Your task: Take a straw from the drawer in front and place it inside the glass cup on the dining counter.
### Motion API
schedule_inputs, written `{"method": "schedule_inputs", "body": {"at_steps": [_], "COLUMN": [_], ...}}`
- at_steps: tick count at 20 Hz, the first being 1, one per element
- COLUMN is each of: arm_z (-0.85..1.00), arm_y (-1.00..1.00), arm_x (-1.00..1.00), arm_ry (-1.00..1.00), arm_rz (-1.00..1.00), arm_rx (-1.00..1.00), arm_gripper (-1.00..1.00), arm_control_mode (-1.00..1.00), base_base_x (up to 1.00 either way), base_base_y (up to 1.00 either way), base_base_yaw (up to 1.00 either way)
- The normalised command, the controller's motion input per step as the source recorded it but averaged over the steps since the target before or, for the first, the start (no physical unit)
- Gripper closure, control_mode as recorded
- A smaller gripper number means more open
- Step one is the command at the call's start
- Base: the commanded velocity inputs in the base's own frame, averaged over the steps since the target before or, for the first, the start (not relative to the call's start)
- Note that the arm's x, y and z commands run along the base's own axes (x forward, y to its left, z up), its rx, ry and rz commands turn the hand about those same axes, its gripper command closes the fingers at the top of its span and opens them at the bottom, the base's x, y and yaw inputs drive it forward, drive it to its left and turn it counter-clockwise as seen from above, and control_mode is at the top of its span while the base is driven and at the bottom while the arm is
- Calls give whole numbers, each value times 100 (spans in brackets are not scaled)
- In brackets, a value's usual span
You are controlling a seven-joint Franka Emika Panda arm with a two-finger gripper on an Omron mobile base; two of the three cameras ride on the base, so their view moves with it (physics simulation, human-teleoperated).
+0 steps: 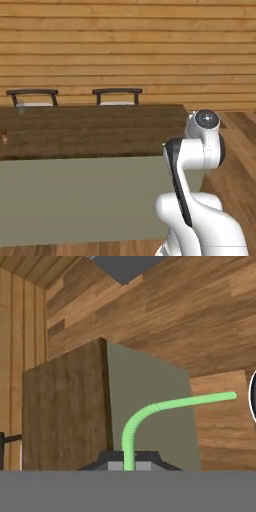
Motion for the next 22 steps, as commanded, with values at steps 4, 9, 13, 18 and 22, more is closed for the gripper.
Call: {"method": "schedule_inputs", "body": {"at_steps": [4,9,13,18,22], "arm_z": [0,0,0,0,0], "arm_y": [0,0,0,0,0], "arm_x": [0,0,0,0,0], "arm_ry": [0,0,0,0,0], "arm_rz": [0,0,0,0,0], "arm_rx": [0,0,0,0,0], "arm_gripper": [100,100,100,100,100], "arm_control_mode": [100,100,100,100,100], "base_base_x": [16,22,25,40,81], "base_base_y": [-100,-100,-100,-100,-55], "base_base_yaw": [-24,-15,-12,-10,1]}}
